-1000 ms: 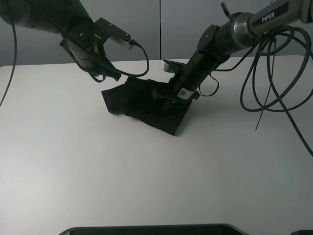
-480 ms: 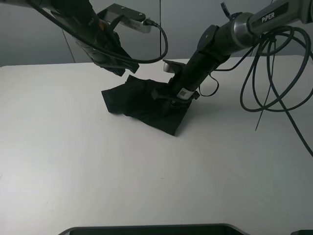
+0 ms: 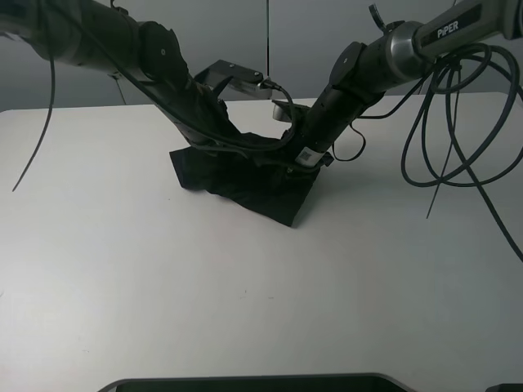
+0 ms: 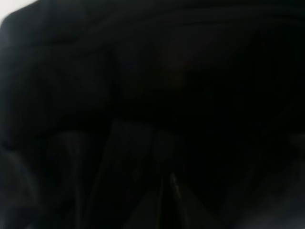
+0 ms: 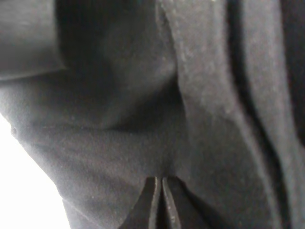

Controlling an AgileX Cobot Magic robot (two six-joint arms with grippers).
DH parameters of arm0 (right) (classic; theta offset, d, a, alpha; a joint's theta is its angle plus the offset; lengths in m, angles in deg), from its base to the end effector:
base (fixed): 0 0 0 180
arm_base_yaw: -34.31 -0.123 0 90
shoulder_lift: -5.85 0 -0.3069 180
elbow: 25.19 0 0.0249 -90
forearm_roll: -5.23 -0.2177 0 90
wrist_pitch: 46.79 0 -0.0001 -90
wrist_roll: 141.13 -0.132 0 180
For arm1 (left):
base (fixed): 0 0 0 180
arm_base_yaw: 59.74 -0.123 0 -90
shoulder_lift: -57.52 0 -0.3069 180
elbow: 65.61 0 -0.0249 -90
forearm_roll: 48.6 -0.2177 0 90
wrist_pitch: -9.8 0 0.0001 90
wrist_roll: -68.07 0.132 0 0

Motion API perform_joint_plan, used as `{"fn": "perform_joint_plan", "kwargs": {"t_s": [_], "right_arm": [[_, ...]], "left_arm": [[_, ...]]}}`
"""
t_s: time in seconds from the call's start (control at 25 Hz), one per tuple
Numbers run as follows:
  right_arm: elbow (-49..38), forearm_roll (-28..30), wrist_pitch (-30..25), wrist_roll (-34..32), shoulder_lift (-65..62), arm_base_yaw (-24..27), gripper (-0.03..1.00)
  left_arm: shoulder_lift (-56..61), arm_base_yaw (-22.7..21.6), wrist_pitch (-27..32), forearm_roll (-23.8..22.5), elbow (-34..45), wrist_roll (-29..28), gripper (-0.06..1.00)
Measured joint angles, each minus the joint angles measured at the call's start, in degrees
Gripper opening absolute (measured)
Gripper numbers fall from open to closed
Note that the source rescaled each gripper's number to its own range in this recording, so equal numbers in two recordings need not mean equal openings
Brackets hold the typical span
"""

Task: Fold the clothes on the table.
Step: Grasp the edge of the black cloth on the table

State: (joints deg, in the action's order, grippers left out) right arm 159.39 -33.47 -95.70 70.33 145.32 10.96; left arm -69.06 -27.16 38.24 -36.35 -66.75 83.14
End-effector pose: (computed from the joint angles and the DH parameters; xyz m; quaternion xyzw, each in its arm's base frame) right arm 0.3533 0.2203 0.0702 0.2335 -0.9412 -0.2440 0.0141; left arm 0.3581 -0.2447 0.1461 0.3181 0.9183 -0.1041 0.2113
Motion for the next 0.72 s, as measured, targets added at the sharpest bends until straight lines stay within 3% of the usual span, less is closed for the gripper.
{"fn": "perform_joint_plan", "kwargs": {"t_s": [0.16, 0.4, 0.48, 0.6, 0.72], "right_arm": [[0.00, -0.19, -0.21, 0.00, 0.00, 0.00, 0.00], [0.00, -0.54, -0.42, 0.00, 0.00, 0.00, 0.00], [0.00, -0.65, -0.54, 0.00, 0.00, 0.00, 0.00], [0.00, -0.65, -0.63, 0.00, 0.00, 0.00, 0.00], [0.00, -0.76, -0.65, 0.00, 0.00, 0.00, 0.00]], "left_arm": [[-1.01, -1.63, -0.36, -1.26, 0.00, -1.10, 0.00], [-1.06, -9.12, 3.12, -16.57, 0.00, -14.74, 0.00], [-1.06, -12.02, 5.44, -20.05, 0.00, -16.76, 0.00], [-0.93, -14.01, 6.49, -20.84, 0.00, -16.60, 0.00], [1.07, -13.43, 4.43, -15.63, 0.00, -12.04, 0.00]]}}
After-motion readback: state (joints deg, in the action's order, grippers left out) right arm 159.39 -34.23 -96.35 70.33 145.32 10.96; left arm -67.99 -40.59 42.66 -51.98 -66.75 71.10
